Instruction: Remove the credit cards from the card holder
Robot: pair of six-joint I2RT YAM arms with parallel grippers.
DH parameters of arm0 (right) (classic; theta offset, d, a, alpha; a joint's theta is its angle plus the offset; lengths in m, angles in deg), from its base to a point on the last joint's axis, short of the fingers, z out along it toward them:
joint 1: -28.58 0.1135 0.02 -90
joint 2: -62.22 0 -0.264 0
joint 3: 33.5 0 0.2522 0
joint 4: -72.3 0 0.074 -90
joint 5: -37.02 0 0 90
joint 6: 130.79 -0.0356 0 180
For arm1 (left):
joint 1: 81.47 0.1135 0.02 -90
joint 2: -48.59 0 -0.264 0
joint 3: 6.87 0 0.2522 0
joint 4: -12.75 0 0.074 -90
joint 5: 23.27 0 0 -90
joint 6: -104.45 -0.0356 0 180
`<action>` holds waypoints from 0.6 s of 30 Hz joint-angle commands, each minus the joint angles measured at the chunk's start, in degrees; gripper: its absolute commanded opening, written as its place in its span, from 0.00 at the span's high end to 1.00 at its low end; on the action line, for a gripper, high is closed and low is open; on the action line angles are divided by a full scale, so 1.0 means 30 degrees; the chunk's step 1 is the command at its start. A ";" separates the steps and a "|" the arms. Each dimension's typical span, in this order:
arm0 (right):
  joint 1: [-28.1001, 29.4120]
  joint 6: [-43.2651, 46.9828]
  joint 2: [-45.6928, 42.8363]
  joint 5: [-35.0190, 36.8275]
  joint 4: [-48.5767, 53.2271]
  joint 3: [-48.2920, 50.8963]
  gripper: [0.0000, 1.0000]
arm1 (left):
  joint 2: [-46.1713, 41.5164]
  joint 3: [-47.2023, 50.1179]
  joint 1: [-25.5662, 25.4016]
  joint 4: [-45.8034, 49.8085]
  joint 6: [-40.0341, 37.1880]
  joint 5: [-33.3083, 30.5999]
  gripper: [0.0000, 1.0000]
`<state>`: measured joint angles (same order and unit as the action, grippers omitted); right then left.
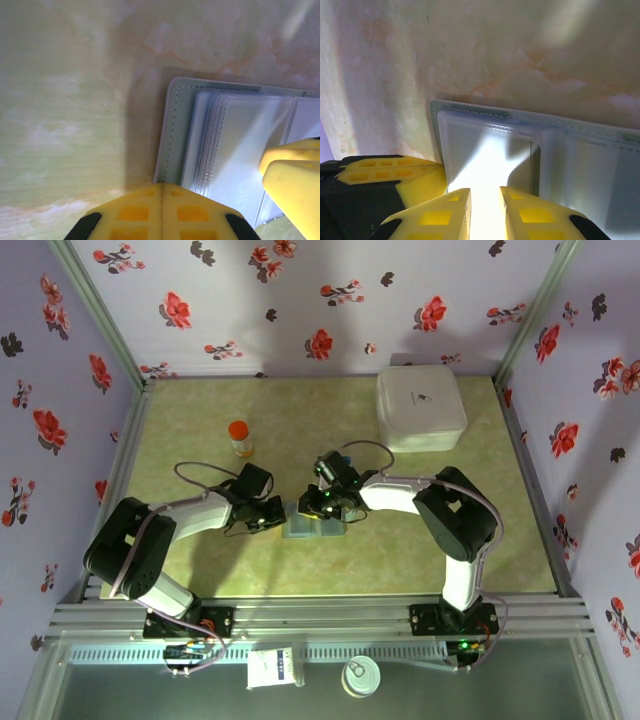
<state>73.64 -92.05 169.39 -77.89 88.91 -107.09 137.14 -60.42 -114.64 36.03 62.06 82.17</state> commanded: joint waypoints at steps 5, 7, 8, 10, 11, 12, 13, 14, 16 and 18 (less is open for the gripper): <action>0.0144 0.0478 -0.0018 0.0511 0.1397 0.0197 0.78 | 0.0602 -0.0245 -0.0165 0.1068 -0.0514 -0.0548 0.95; 0.0147 0.0697 -0.0068 0.0798 0.1826 0.0140 0.77 | 0.0599 -0.0244 -0.0165 0.1072 -0.0507 -0.0563 0.95; 0.0131 0.0764 -0.0121 0.0897 0.1961 0.0140 0.77 | 0.0630 -0.0284 -0.0179 0.1074 -0.0498 -0.0558 0.95; 0.0145 0.0886 -0.0339 0.1165 0.2153 0.0195 0.77 | 0.0687 -0.0345 -0.0165 0.1097 -0.0549 -0.0550 0.95; 0.0131 0.0916 -0.0462 0.1280 0.2183 0.0229 0.77 | 0.0731 -0.0361 -0.0165 0.1104 -0.0533 -0.0548 0.95; 0.0133 0.0942 -0.0538 0.1327 0.2157 0.0281 0.77 | 0.0768 -0.0403 -0.0180 0.1103 -0.0530 -0.0548 0.95; 0.0124 0.0946 -0.0645 0.1382 0.2154 0.0343 0.77 | 0.0797 -0.0440 -0.0169 0.1112 -0.0549 -0.0550 0.95; 0.0118 0.0973 -0.0704 0.1465 0.2176 0.0400 0.77 | 0.0812 -0.0472 -0.0150 0.1161 -0.0578 -0.0550 0.95; 0.0065 0.0975 -0.0782 0.1625 0.2213 0.0476 0.77 | 0.0799 -0.0530 -0.0166 0.1192 -0.0601 -0.0548 0.95; 0.0010 0.0975 -0.0832 0.1703 0.2141 0.0597 0.77 | 0.0718 -0.0534 -0.0165 0.1294 -0.0611 -0.0555 0.95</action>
<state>73.64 -90.30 168.39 -75.25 92.36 -106.90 137.84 -61.53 -114.68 37.45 61.85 82.15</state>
